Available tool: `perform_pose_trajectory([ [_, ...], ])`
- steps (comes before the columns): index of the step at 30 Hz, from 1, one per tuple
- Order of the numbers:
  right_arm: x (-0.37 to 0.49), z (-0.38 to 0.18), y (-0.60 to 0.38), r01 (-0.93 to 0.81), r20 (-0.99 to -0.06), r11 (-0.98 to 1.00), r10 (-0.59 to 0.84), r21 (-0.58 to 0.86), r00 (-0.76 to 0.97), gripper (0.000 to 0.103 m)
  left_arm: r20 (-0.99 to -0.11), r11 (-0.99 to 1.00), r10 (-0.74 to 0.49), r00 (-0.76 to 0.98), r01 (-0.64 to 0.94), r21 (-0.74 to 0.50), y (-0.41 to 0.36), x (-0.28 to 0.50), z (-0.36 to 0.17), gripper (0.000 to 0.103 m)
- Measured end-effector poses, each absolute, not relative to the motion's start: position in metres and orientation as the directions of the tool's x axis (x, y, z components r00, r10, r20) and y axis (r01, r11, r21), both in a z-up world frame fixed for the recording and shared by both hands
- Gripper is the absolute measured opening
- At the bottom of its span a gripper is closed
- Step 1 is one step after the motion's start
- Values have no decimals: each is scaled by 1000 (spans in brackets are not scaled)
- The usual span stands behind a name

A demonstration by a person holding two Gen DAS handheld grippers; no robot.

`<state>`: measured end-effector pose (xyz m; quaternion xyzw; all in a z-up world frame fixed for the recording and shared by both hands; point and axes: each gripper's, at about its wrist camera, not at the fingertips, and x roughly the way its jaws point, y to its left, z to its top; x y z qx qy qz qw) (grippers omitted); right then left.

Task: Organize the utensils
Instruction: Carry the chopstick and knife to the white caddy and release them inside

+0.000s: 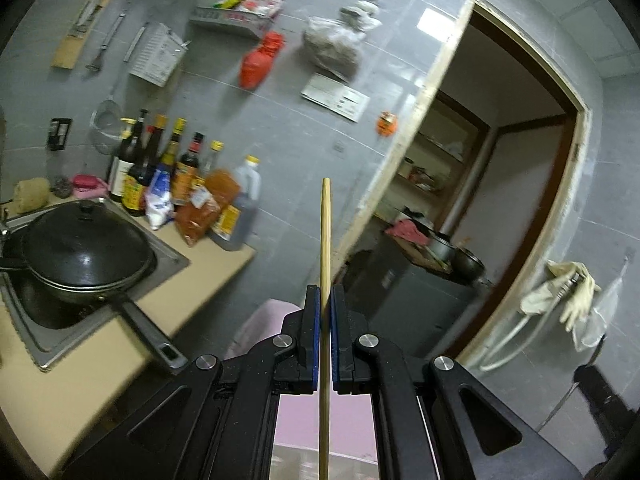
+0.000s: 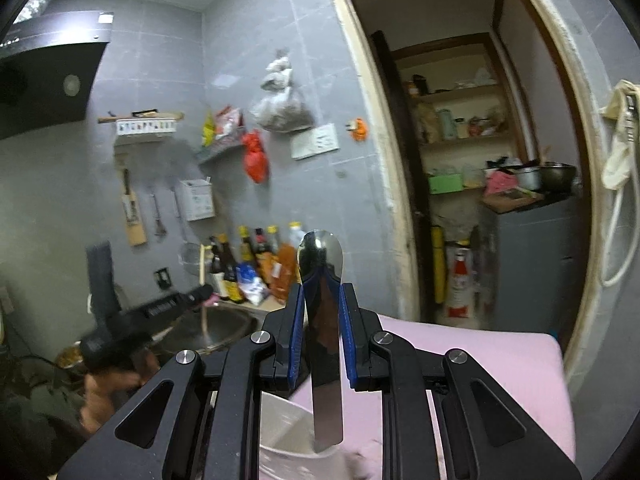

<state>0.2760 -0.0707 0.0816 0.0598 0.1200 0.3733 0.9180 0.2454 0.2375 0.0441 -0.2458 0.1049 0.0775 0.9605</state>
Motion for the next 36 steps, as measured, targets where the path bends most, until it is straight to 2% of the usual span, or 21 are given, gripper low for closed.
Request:
perform_pose_trajectory([
  [4, 276, 80, -46, -694, -180, 696, 718, 183, 672, 15, -242, 858, 121, 963, -224, -461, 252, 245, 33, 3],
  [15, 296, 37, -12, -669, -312, 712, 698, 211, 644, 15, -269, 886, 92, 959, -202, -417, 247, 258, -1, 3],
  [27, 297, 0, 1, -635, -439, 741, 656, 220, 613, 15, -243, 944, 90, 966, -161, -289, 217, 257, -20, 3],
  [36, 292, -2, -2, -624, -455, 746, 650, 230, 609, 17, -260, 947, 63, 964, -140, -289, 217, 250, -16, 3],
])
